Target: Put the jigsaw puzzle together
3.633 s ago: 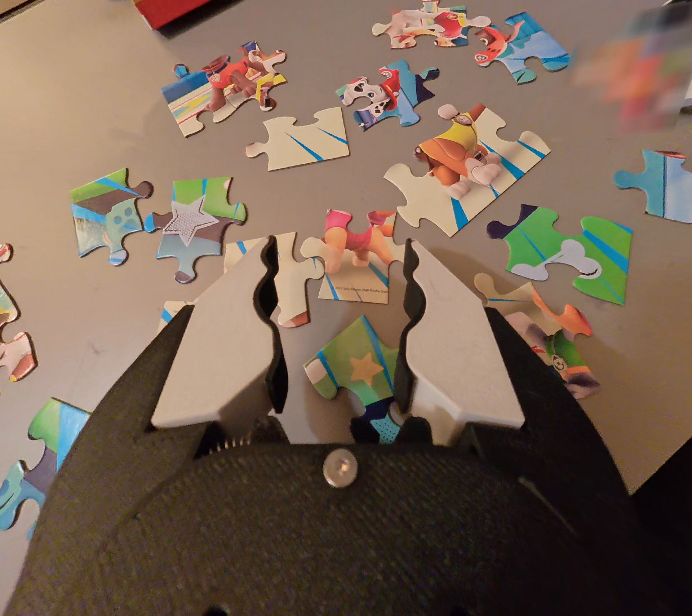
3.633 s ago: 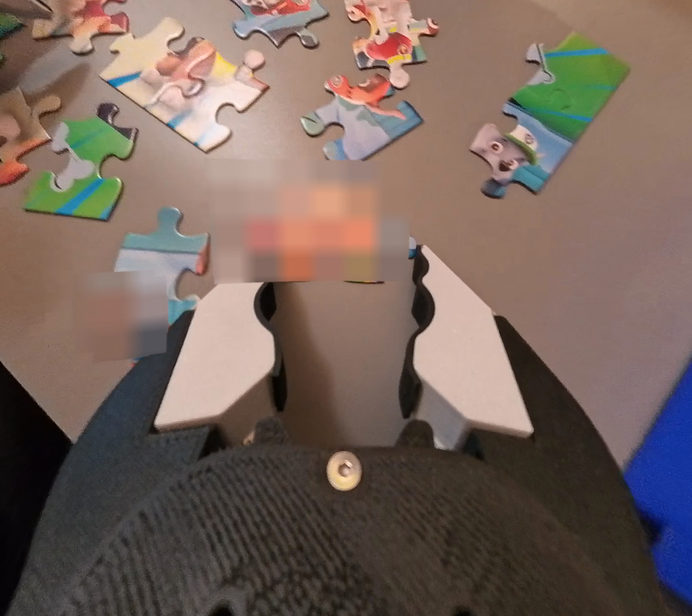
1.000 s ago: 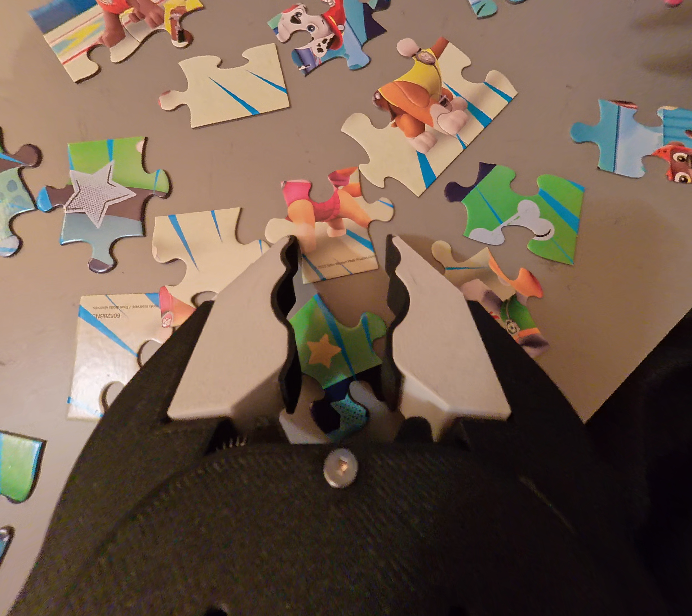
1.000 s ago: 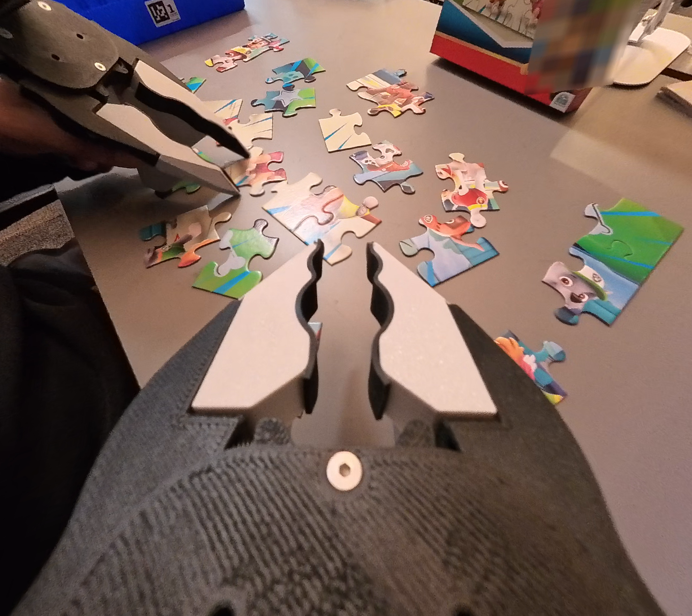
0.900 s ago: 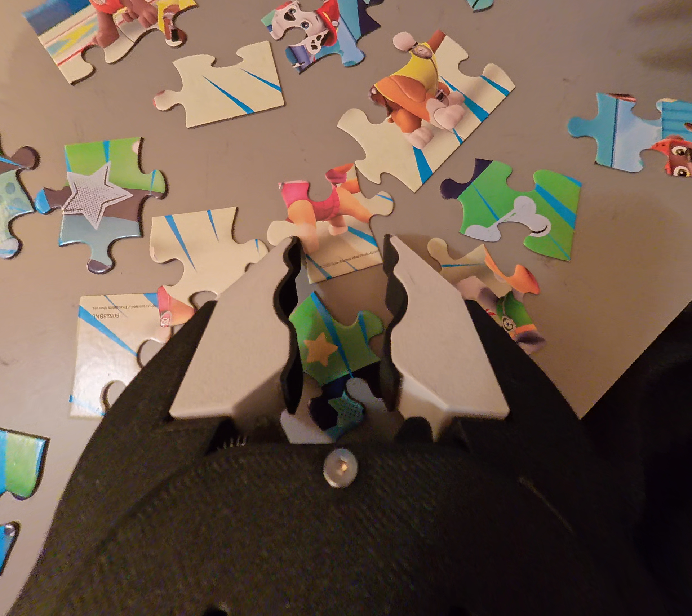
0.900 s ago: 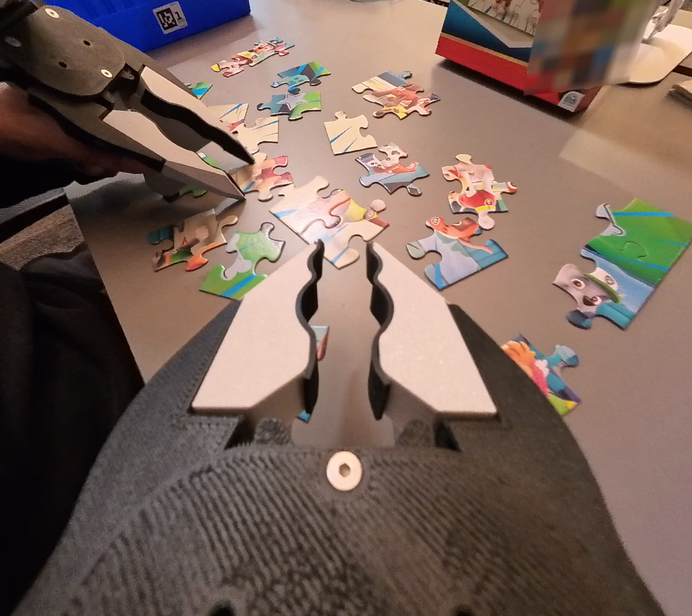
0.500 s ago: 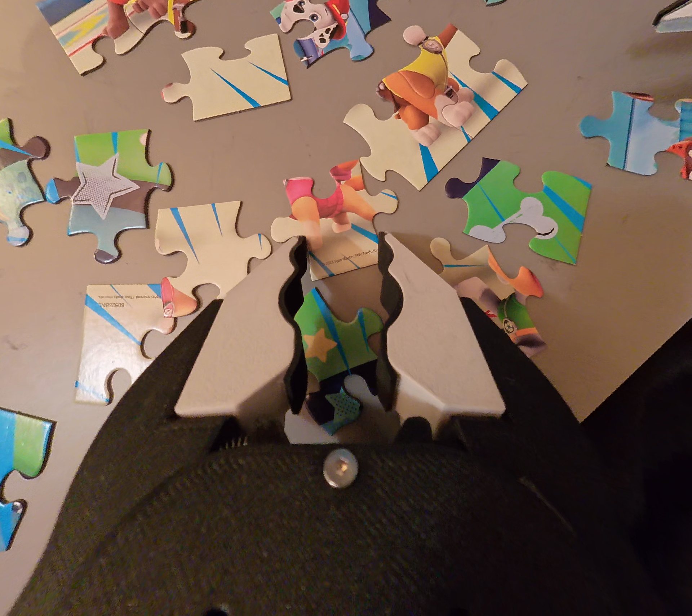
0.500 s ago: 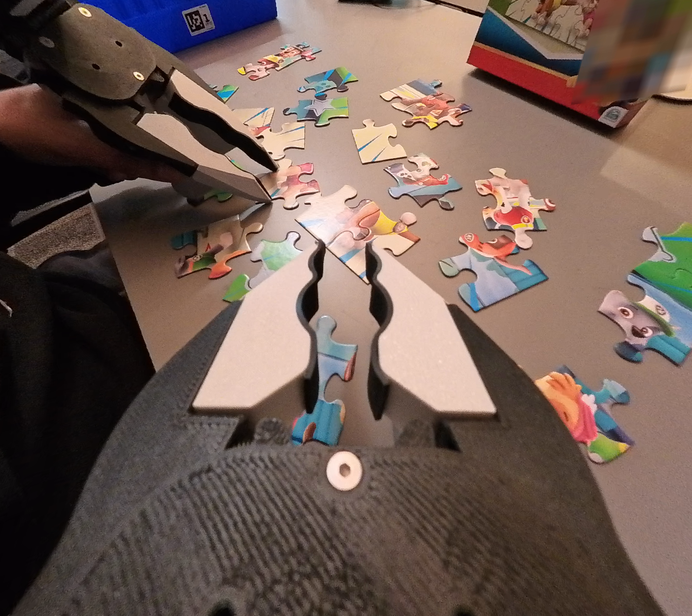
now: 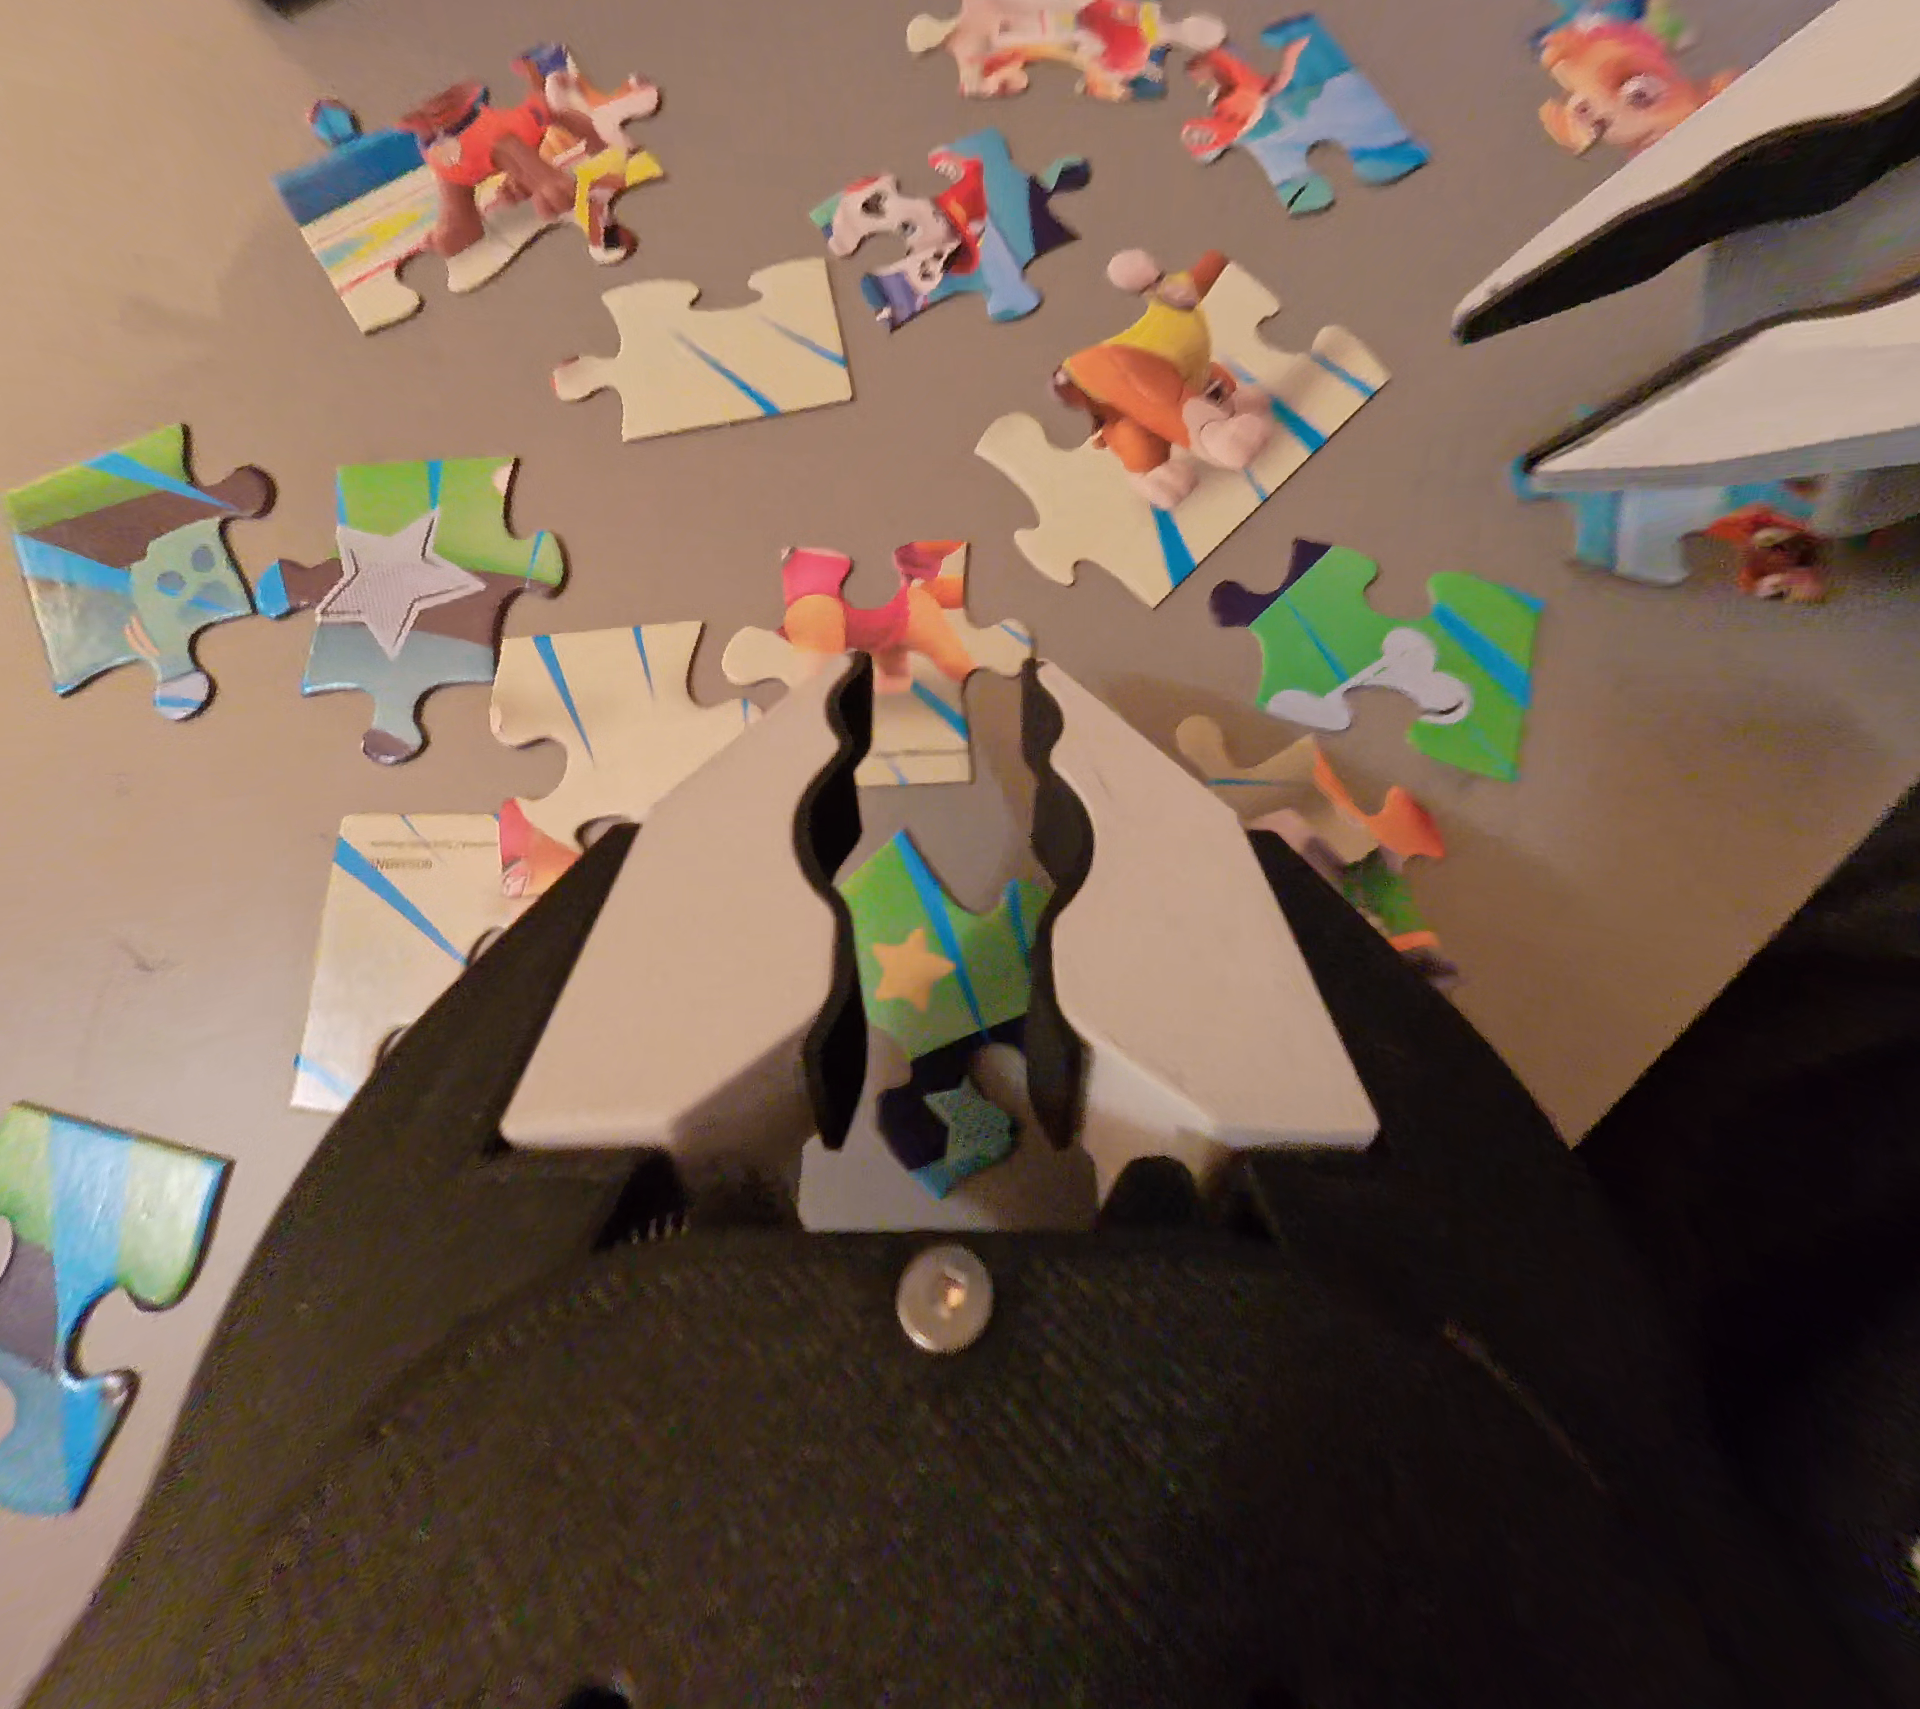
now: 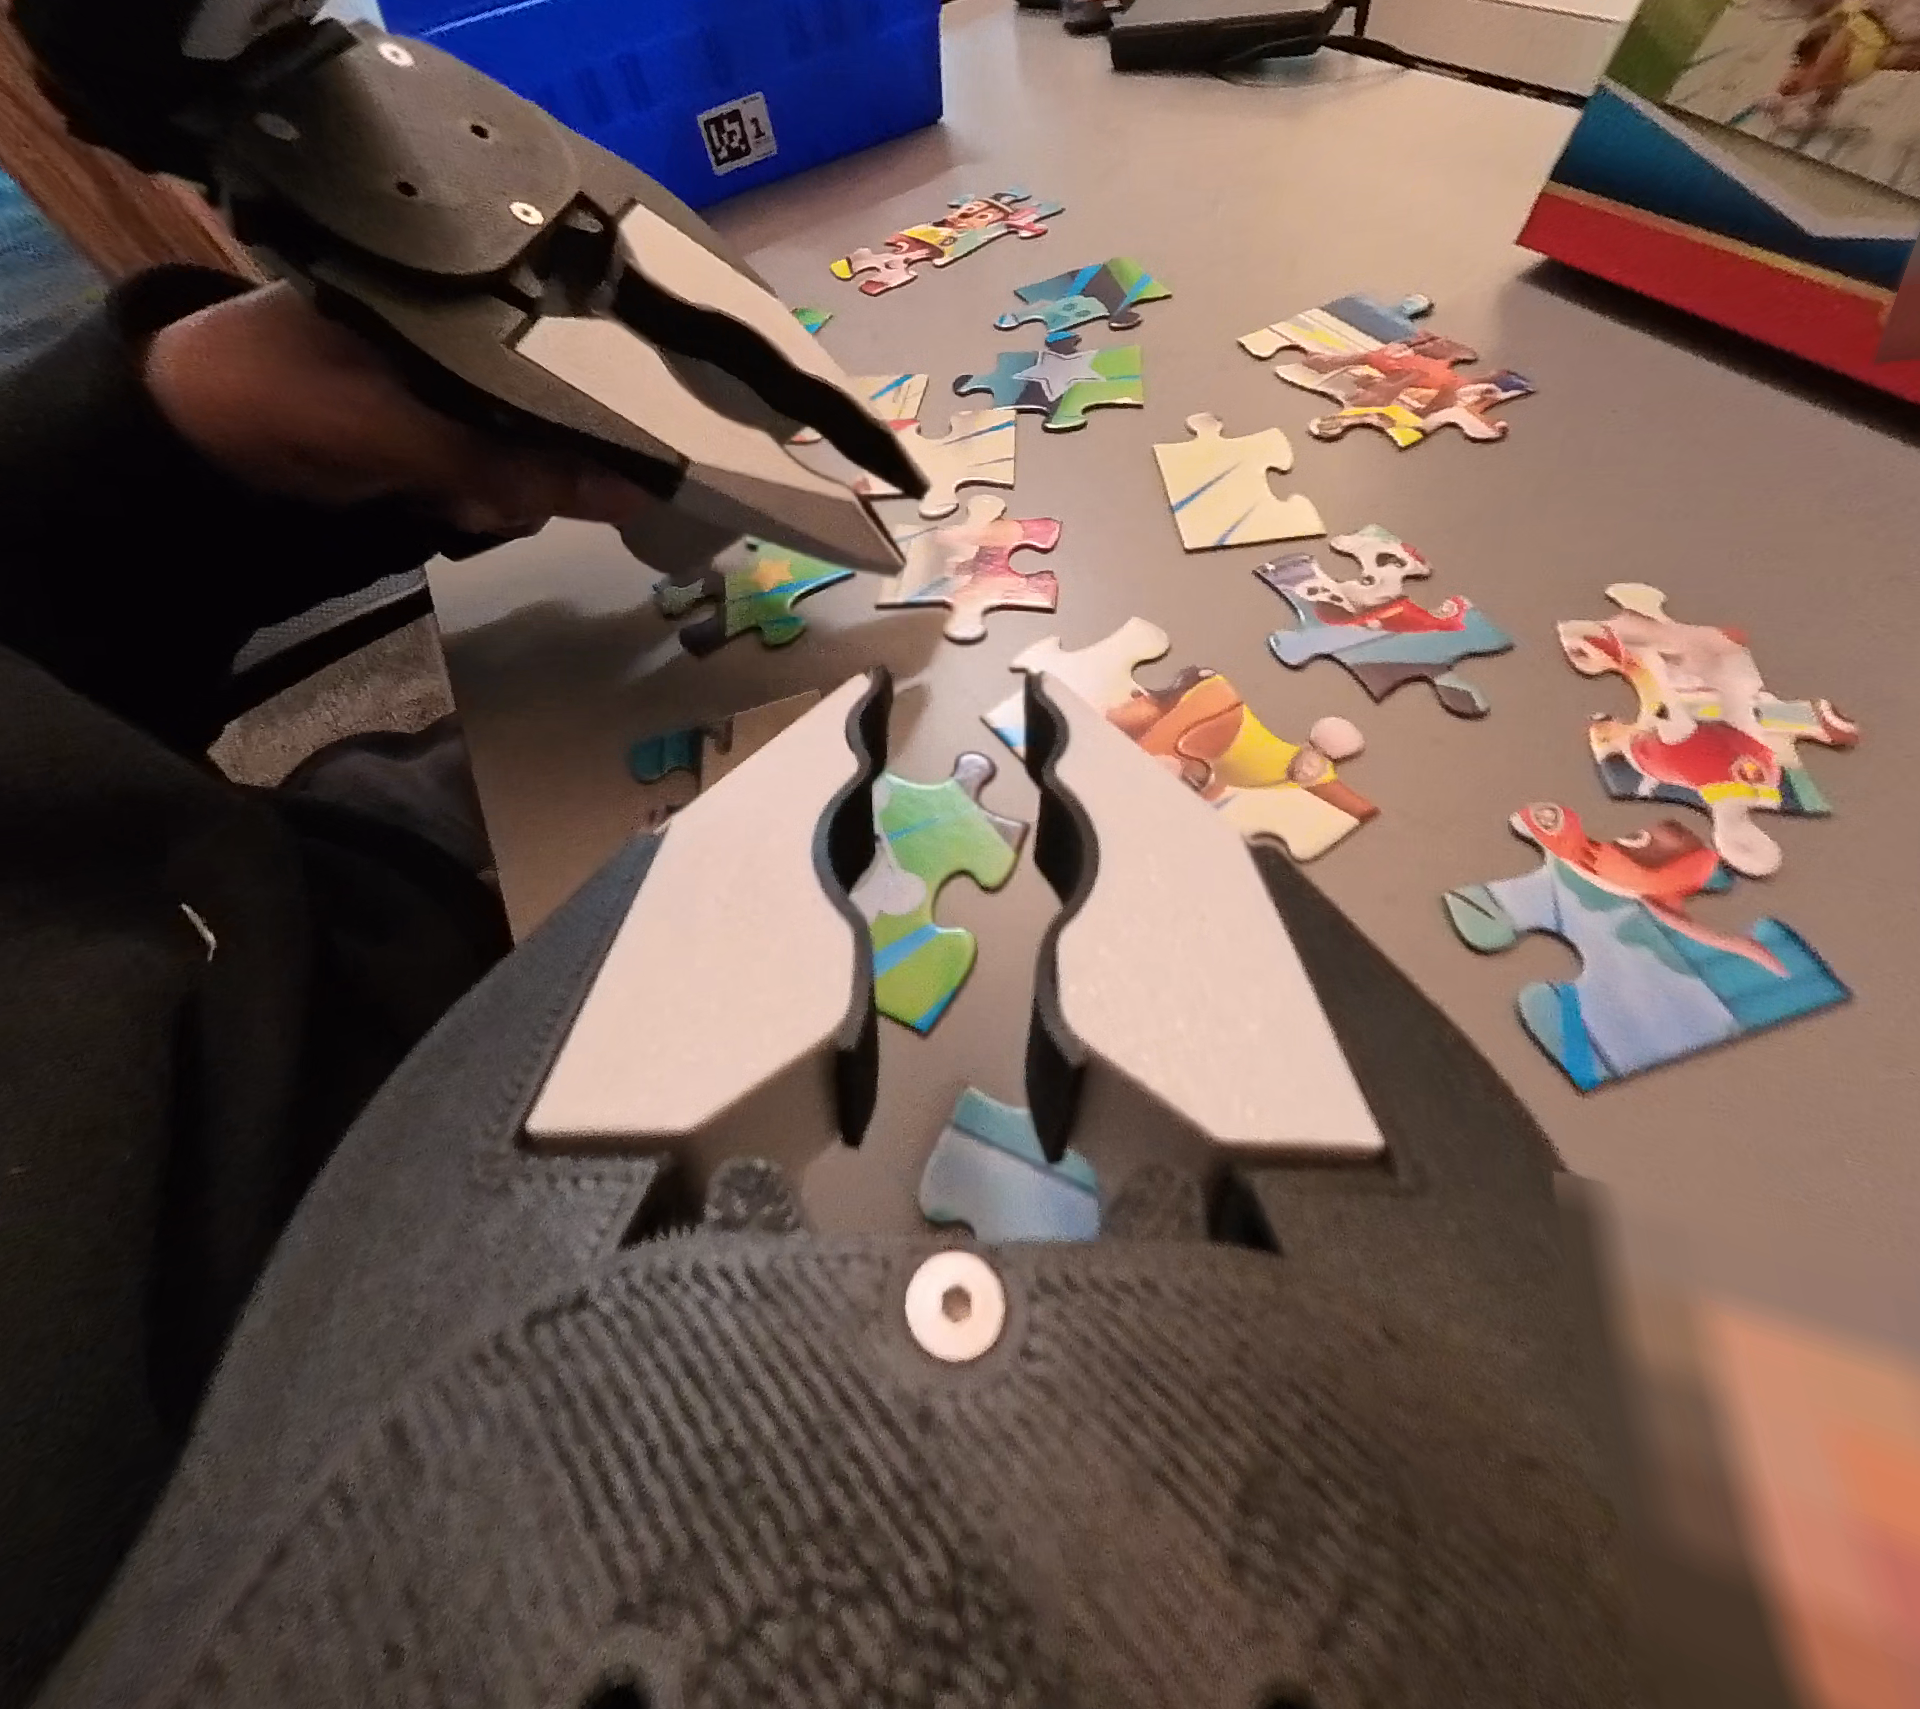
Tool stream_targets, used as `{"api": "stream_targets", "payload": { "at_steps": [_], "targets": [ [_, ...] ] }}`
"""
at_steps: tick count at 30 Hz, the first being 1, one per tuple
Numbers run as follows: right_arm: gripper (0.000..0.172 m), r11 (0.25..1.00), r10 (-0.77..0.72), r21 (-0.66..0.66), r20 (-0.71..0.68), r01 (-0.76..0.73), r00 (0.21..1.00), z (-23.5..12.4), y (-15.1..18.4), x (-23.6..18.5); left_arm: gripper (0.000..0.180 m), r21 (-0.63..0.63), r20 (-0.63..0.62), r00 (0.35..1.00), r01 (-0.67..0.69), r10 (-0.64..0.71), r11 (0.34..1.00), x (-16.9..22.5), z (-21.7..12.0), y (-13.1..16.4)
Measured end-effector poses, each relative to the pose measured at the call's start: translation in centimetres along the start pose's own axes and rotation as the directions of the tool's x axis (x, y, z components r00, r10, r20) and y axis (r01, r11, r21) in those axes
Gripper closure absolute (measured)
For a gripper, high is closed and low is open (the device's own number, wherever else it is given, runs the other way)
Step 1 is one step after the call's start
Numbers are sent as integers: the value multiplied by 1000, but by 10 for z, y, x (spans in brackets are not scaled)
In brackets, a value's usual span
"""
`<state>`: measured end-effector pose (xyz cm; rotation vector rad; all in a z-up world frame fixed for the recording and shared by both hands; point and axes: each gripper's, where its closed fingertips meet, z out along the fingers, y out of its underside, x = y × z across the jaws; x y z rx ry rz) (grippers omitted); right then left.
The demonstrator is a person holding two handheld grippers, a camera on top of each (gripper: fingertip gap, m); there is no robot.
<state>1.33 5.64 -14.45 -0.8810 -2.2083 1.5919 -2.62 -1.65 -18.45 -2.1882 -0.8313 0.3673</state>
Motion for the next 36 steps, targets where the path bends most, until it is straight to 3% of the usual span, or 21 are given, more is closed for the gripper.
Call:
{"api": "stream_targets", "payload": {
  "at_steps": [2, 10, 14, 21, 22, 23, 29, 31, 33, 36],
  "targets": [
    [147, 1000, -29, -12, -4, 29, 1000, 4, 0, -2, 137, -62, 23, 999, 25, -24, 998, -7, 5, 13],
    [148, 1000, -11, -1, -4, 11, 1000, 2, -1, -1, 127, -112, 49, 995, 89, -83, 990, -12, 14, 24],
    [147, 1000, 7, 4, -11, -7, 1000, -1, 2, 2, 144, -109, 38, 996, 87, -83, 990, -13, 16, 22],
    [147, 1000, 10, 10, -24, -10, 1000, -4, 2, 5, 146, -93, 14, 997, 82, -81, 992, -11, 13, 19],
    [147, 1000, 10, 10, -26, -10, 1000, -4, 2, 5, 180, -55, -19, 996, 83, -84, 995, -6, 10, 13],
    [148, 1000, 11, 10, -27, -10, 1000, -4, 2, 6, 180, 6, -20, 995, 101, -101, 995, -7, 6, 4],
    [147, 1000, 6, 14, -14, -6, 1000, -1, -1, 4, 180, -18, -3, 996, 89, -89, 996, -14, 1, 8],
    [147, 1000, -2, 10, -15, 2, 1000, 0, -2, 3, 168, -6, 14, 996, 93, -93, 996, -21, -2, 8],
    [147, 1000, -6, 7, -16, 6, 1000, 0, -2, 2, 144, -3, 66, 994, 89, -88, 996, -38, -6, 10],
    [147, 1000, -3, 12, -13, 3, 1000, 0, -3, 2, 116, -95, 145, 988, 70, -55, 993, -68, -3, 24]
  ]
}}
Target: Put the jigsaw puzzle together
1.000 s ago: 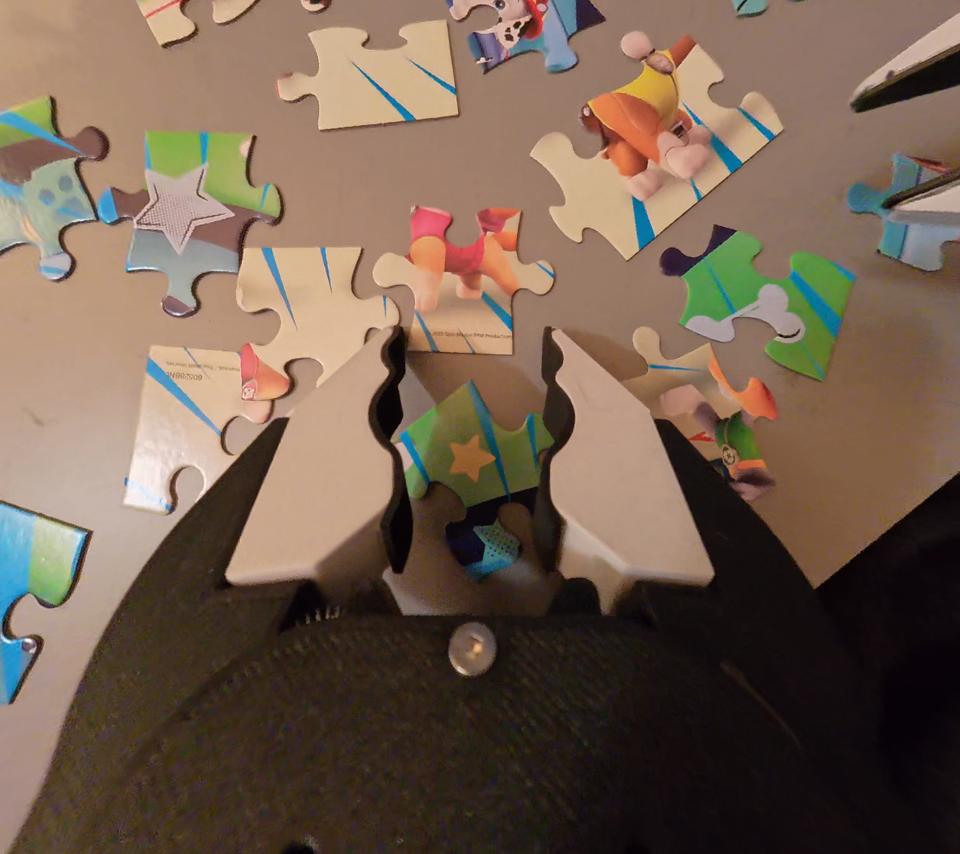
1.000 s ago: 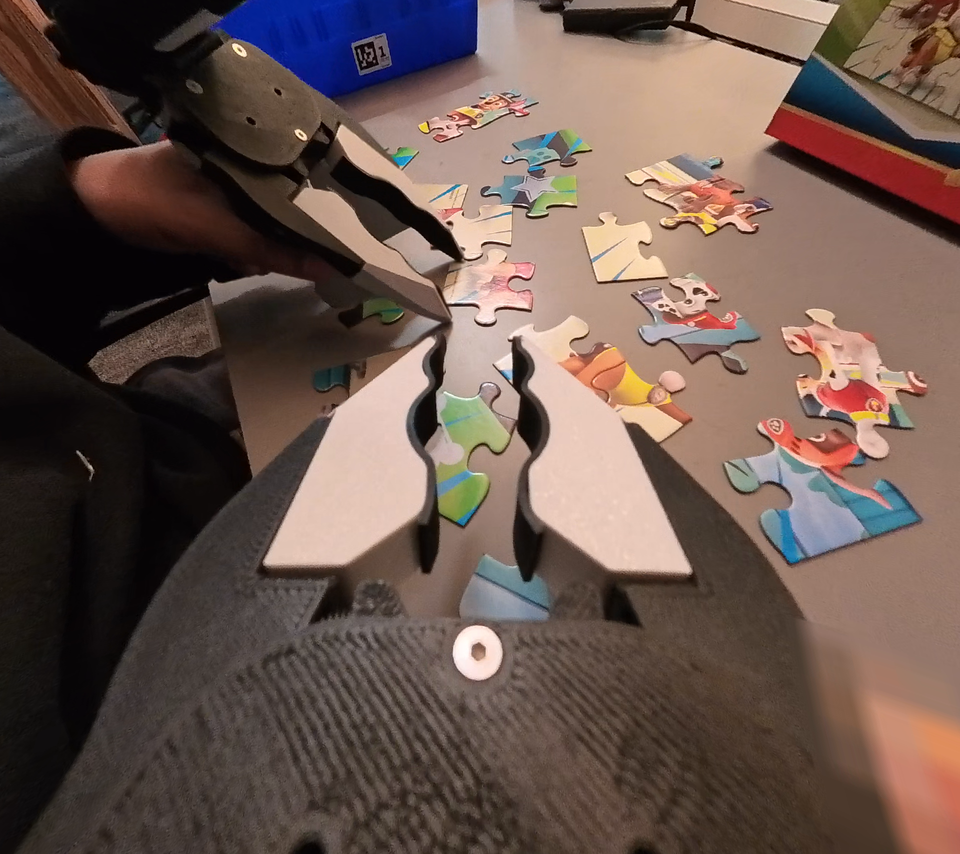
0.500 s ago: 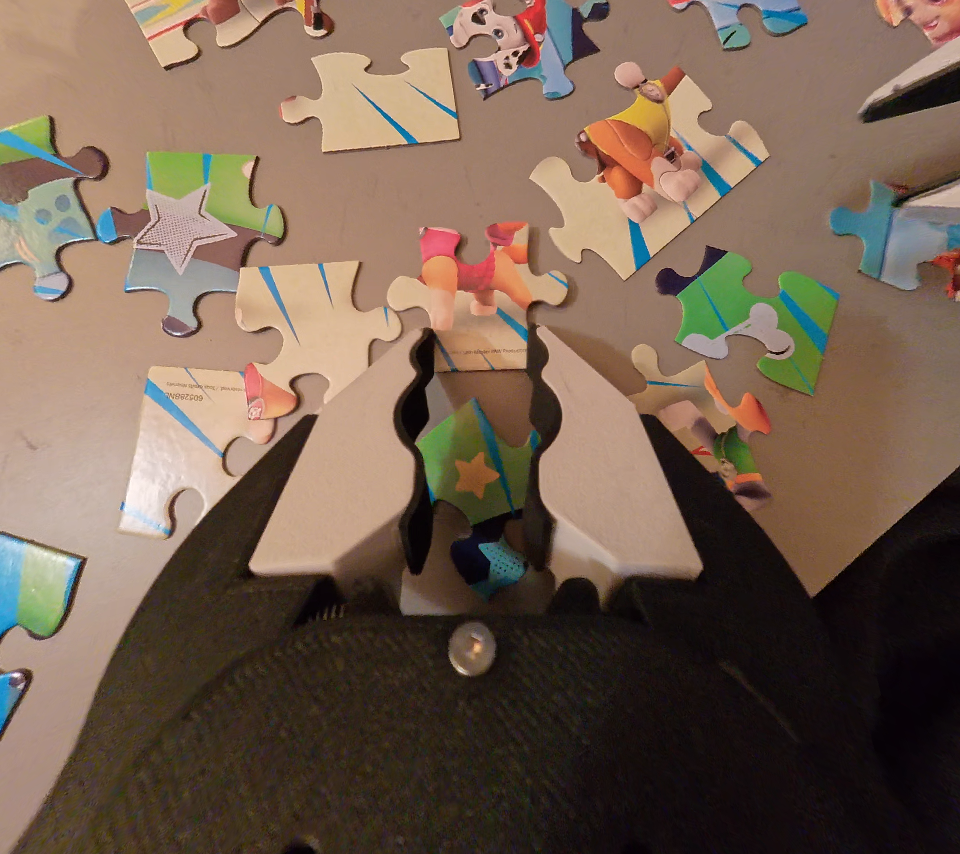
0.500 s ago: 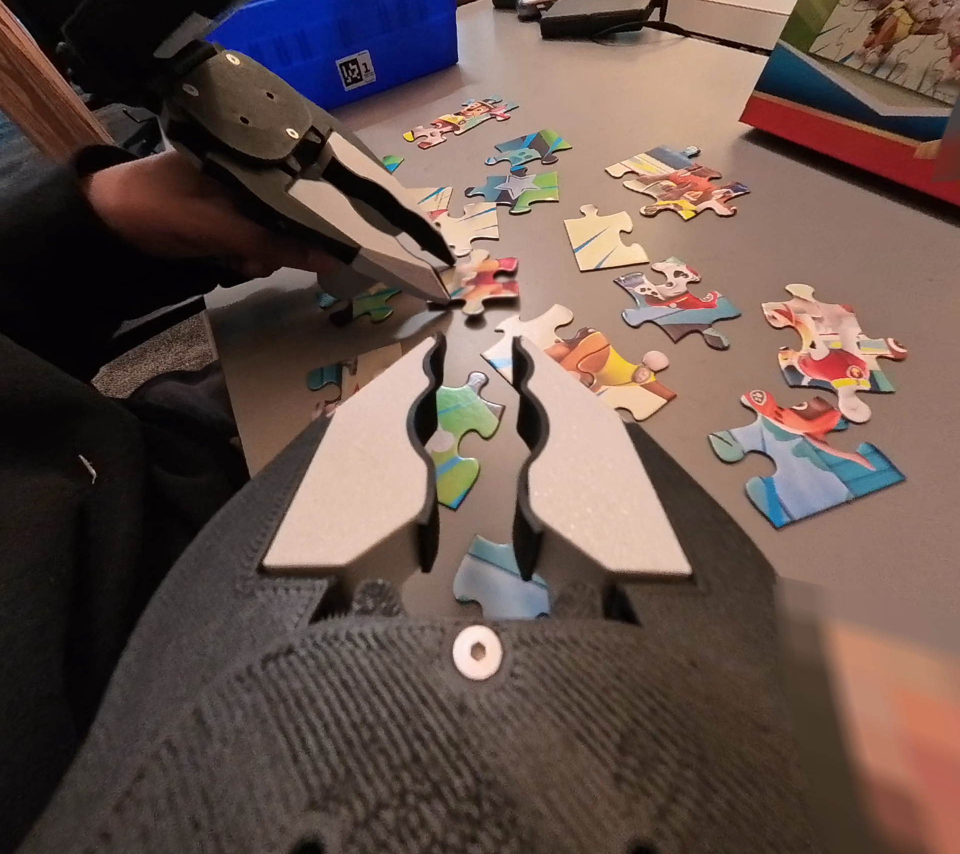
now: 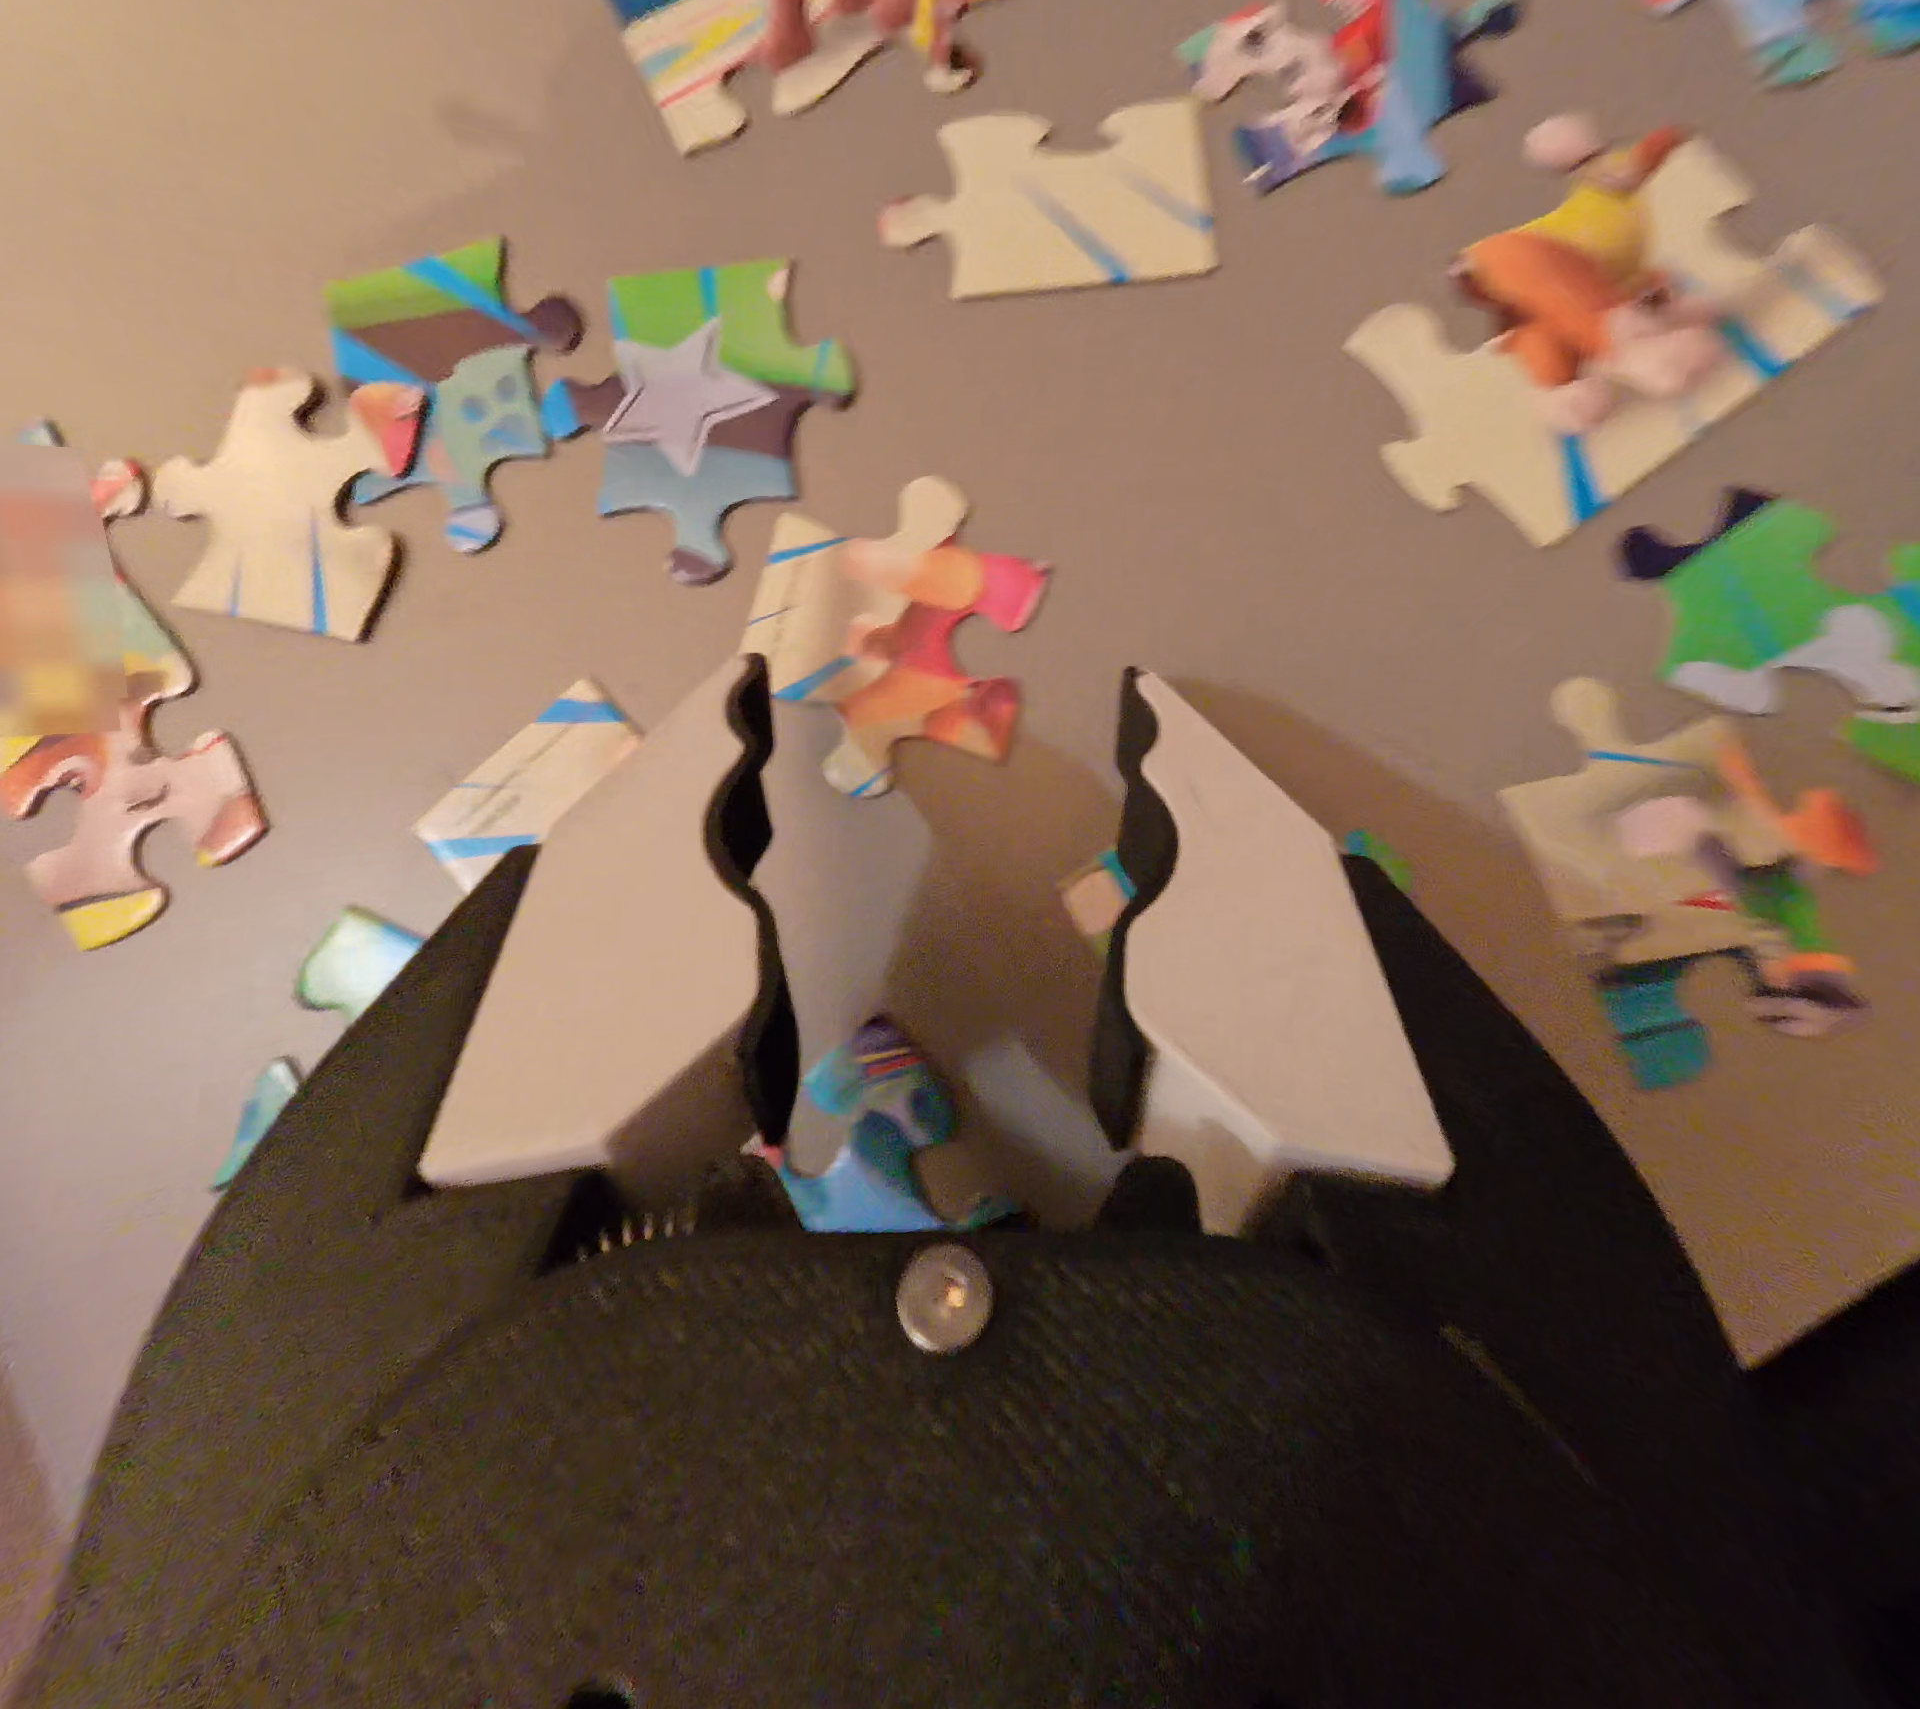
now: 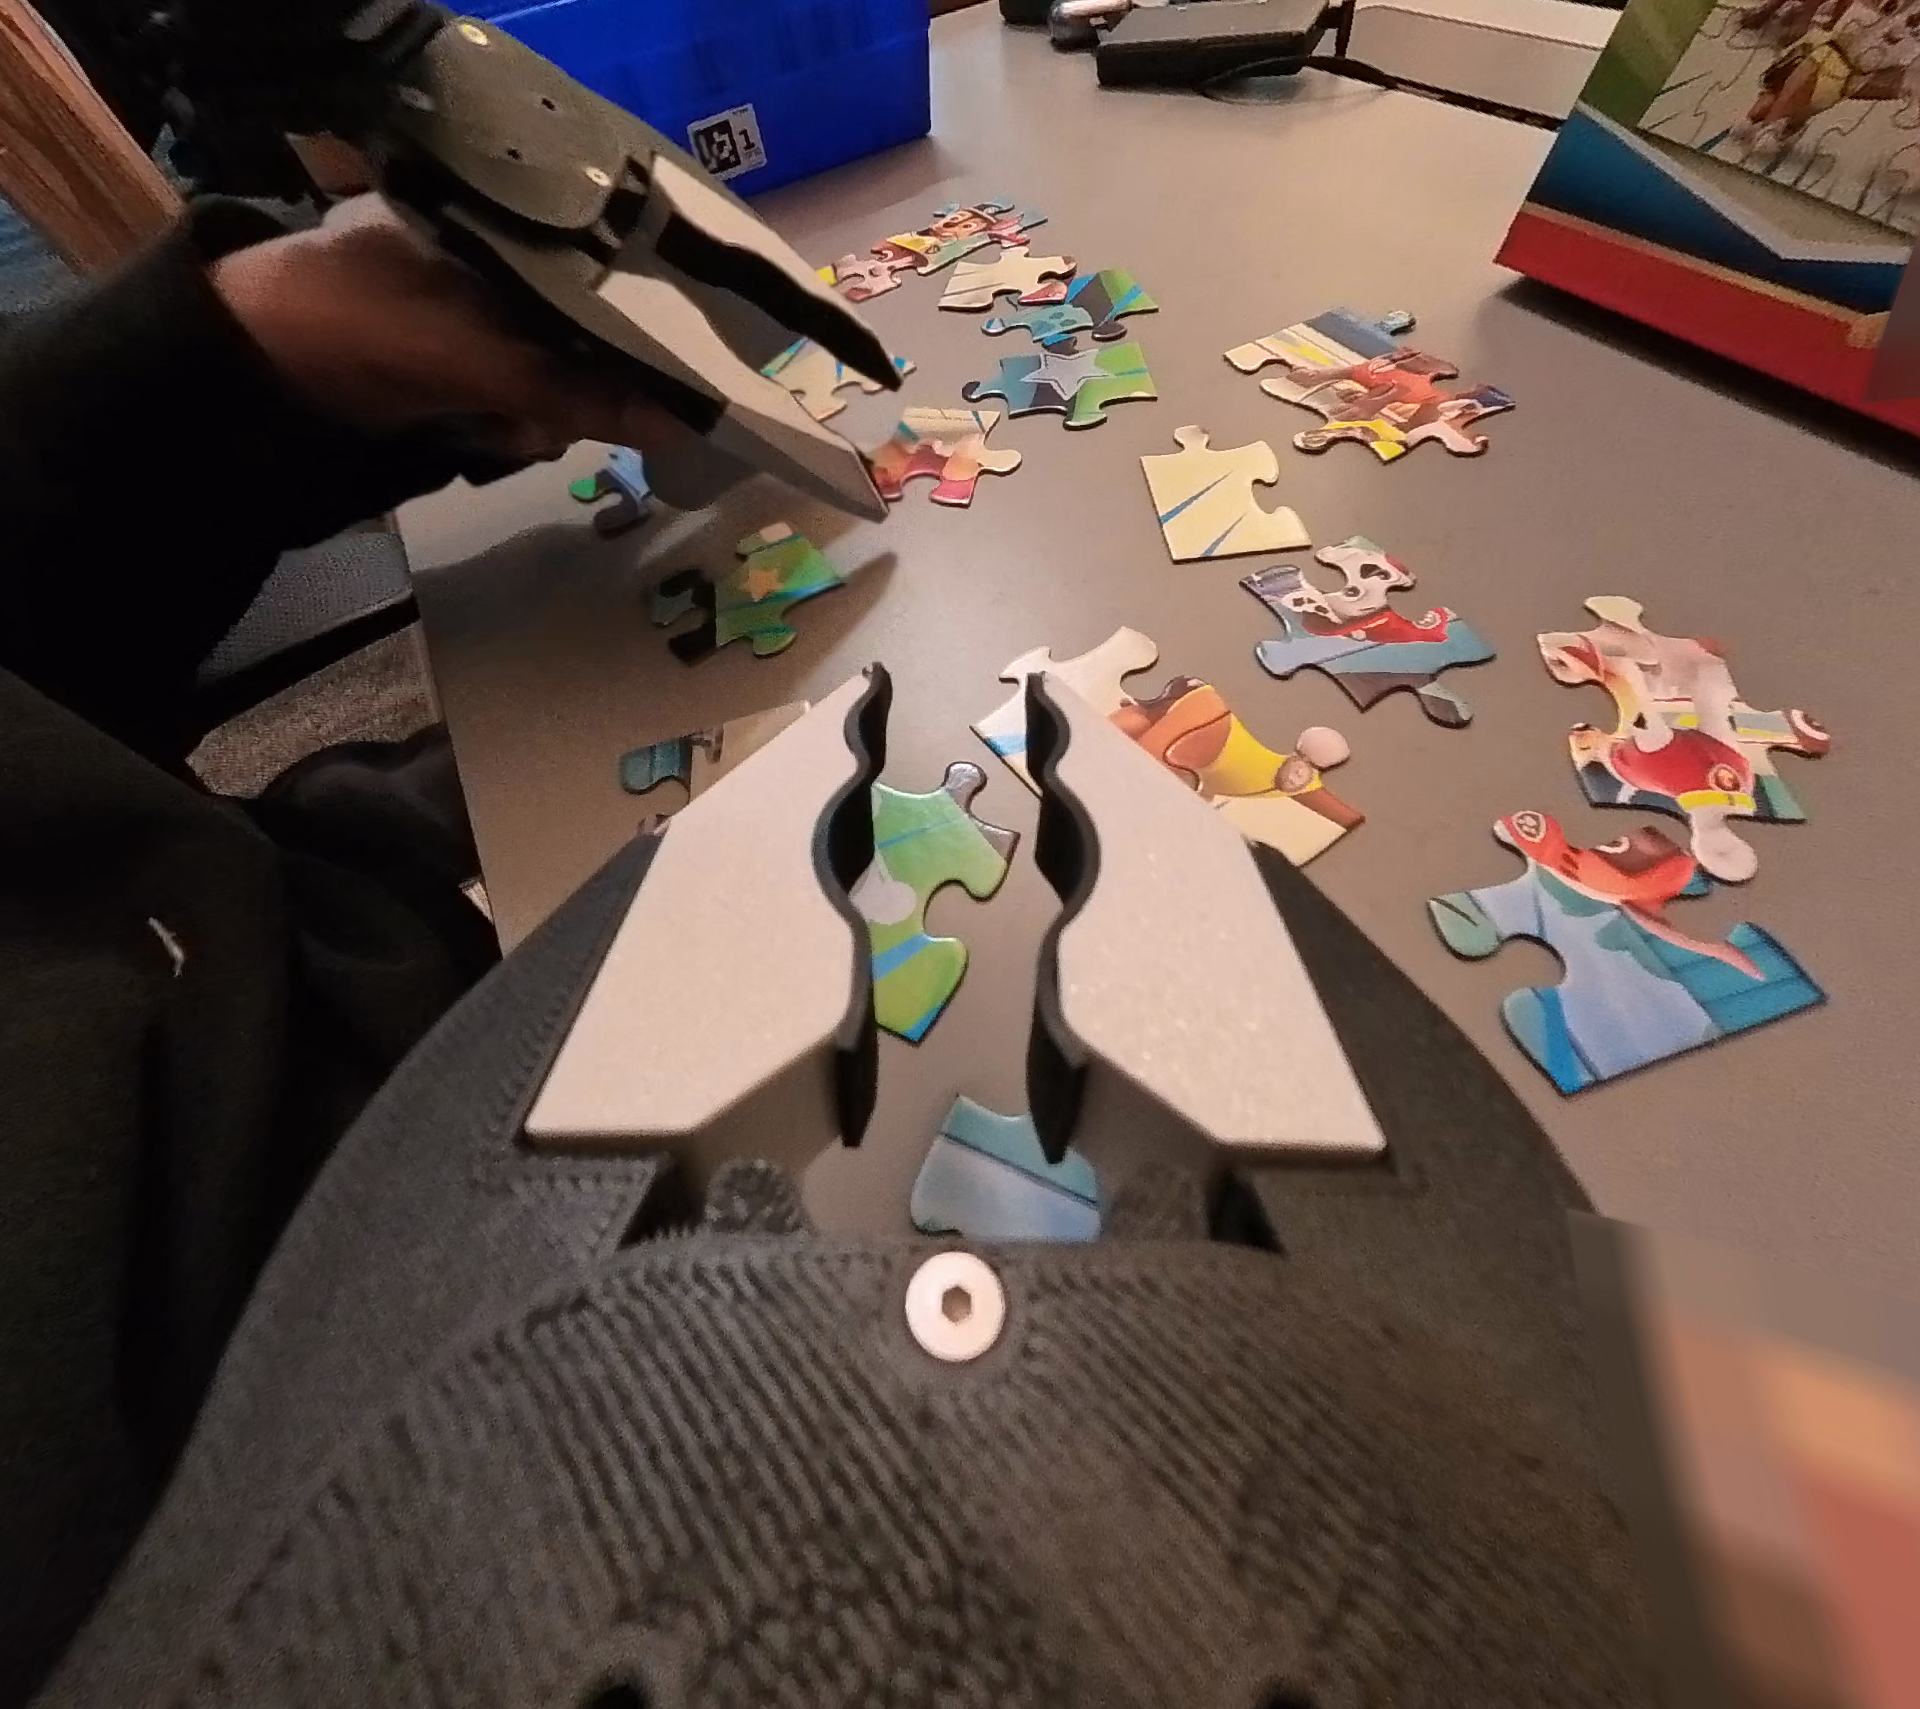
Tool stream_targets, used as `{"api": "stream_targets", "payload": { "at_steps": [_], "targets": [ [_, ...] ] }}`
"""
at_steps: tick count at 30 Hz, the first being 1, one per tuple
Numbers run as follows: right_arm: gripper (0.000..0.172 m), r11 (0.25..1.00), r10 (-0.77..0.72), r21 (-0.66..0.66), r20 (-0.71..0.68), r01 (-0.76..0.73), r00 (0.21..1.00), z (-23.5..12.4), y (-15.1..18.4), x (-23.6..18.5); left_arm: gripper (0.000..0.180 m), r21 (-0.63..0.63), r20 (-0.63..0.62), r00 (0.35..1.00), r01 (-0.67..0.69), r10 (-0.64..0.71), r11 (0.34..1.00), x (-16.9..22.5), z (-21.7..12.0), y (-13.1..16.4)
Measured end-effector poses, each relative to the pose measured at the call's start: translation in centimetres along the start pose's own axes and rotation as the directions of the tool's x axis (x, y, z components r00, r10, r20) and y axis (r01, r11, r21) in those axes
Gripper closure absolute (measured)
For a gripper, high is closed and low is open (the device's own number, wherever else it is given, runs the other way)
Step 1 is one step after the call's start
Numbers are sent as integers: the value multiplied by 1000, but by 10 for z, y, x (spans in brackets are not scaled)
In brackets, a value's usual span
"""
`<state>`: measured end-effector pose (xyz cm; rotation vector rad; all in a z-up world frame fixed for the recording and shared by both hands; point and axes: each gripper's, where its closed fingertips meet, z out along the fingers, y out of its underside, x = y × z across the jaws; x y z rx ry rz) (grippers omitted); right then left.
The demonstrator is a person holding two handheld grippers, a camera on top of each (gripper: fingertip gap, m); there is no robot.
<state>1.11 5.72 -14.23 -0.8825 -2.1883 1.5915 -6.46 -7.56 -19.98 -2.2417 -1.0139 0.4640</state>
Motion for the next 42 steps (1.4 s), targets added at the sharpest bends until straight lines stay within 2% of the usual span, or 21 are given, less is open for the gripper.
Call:
{"api": "stream_targets", "payload": {
  "at_steps": [2, 5, 7, 8, 9, 16, 17, 18, 19, 23, 25, 28, 31, 35, 38, 42],
  "targets": [
    [147, 1000, 6, 6, 3, -6, 1000, 0, -1, 0, 105, -65, -12, 1000, 6, -7, 998, -11, 8, 8],
    [147, 1000, 9, 14, -3, -9, 1000, -1, -2, 0, 107, -45, -86, 994, 62, -66, 997, -12, 14, 3],
    [147, 1000, 10, 10, -7, -10, 1000, -2, -1, 0, 119, -46, -65, 996, 53, -56, 998, -17, 16, 2],
    [147, 1000, 12, 9, -8, -12, 1000, -2, 0, 1, 135, -46, -72, 996, 42, -45, 998, -16, 15, 2],
    [147, 1000, 13, 8, -9, -13, 1000, -2, 0, 2, 139, -45, -87, 995, 38, -42, 998, -13, 14, 2],
    [147, 999, 28, 18, 1, -28, 1000, -2, -1, 3, 141, -47, -90, 996, 18, -23, 999, -12, 12, 1],
    [147, 1000, 25, 17, -1, -25, 1000, -2, -1, 3, 173, -23, -103, 994, 21, -23, 1000, -10, 9, -3],
    [147, 1000, 22, 16, -3, -22, 1000, -2, -1, 3, 180, 31, -91, 995, 32, -29, 999, -12, 6, -11],
    [147, 1000, 20, 16, -6, -20, 1000, -2, -1, 4, 180, 65, -93, 995, 36, -30, 997, -11, 3, -16],
    [147, 1000, 24, 18, -4, -24, 1000, -2, -2, 4, 154, 38, -71, 997, 23, -20, 999, -16, 1, -15],
    [147, 1000, 23, 18, -2, -23, 1000, -2, -3, 4, 147, 22, -25, 1000, 13, -13, 1000, -25, 3, -12],
    [147, 1000, 18, 16, -4, -18, 1000, -2, -3, 3, 123, -38, 8, 999, 39, -39, 998, -37, 9, 0],
    [147, 1000, 18, 17, -3, -18, 1000, -1, -4, 3, 113, -46, -6, 998, 57, -57, 997, -43, 16, 2],
    [147, 1000, 24, 20, 2, -24, 1000, -1, -3, 2, 115, -57, -70, 995, 68, -72, 996, -46, 19, 0],
    [147, 999, 28, 21, 3, -28, 1000, -2, -3, 1, 123, -88, -97, 994, 33, -41, 996, -47, 18, 1],
    [147, 999, 36, 32, 4, -36, 999, -4, -5, 2, 123, -134, -114, 993, -15, 0, 991, -42, 15, 5]
  ]
}}
